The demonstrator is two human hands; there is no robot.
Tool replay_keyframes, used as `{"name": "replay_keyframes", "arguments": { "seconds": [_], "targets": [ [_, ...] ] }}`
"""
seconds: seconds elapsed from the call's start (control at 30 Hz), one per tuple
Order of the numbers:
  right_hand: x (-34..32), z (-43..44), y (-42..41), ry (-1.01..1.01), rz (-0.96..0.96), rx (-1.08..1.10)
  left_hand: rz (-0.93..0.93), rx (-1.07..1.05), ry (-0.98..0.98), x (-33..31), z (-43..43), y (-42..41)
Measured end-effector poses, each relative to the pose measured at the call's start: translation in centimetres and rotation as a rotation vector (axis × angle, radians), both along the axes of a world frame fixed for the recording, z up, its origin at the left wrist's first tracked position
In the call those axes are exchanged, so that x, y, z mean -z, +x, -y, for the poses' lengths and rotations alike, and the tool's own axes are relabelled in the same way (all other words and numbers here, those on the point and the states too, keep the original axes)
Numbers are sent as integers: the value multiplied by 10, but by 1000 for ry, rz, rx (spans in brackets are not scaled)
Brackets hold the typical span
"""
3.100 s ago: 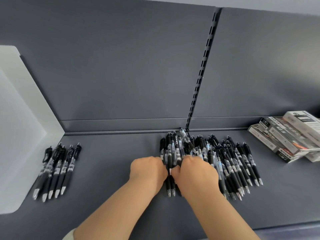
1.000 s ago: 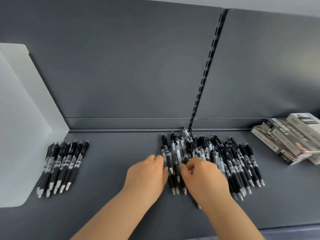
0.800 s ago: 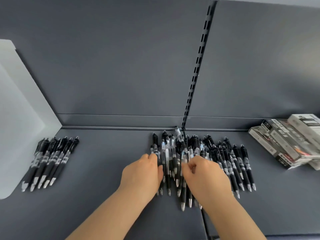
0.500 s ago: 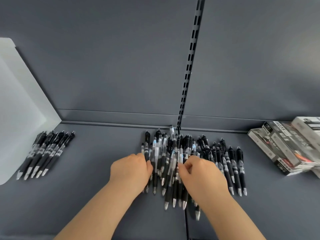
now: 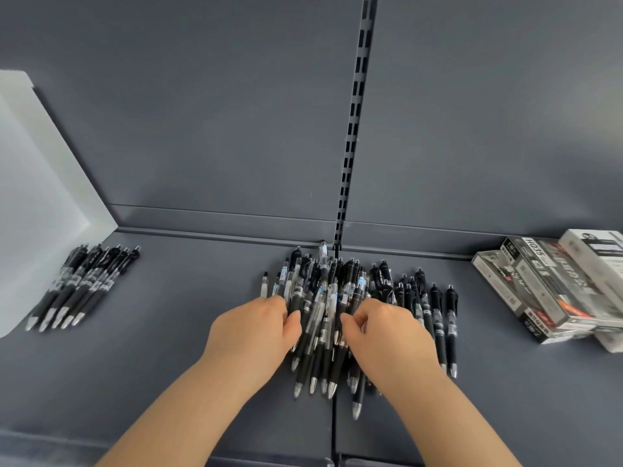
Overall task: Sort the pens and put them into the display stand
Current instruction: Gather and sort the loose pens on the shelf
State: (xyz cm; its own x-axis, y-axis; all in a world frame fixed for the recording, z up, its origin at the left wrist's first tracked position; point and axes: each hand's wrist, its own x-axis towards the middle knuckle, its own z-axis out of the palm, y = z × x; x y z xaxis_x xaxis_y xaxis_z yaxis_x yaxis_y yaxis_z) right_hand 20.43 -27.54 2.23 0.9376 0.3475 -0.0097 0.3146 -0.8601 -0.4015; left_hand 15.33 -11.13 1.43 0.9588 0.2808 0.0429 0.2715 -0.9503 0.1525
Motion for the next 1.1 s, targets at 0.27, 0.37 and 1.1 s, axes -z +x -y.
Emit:
{"name": "replay_keyframes", "arguments": {
  "seconds": [0.27, 0.37, 1.1],
  "targets": [
    [3, 19, 0, 4, 38, 54, -38, 15, 81, 8, 10, 2],
    [4, 28, -1, 20, 35, 95, -14, 14, 67, 8, 12, 2],
    [3, -4, -36, -328, 41, -158, 116, 27, -40, 10, 27, -21]
  ]
}}
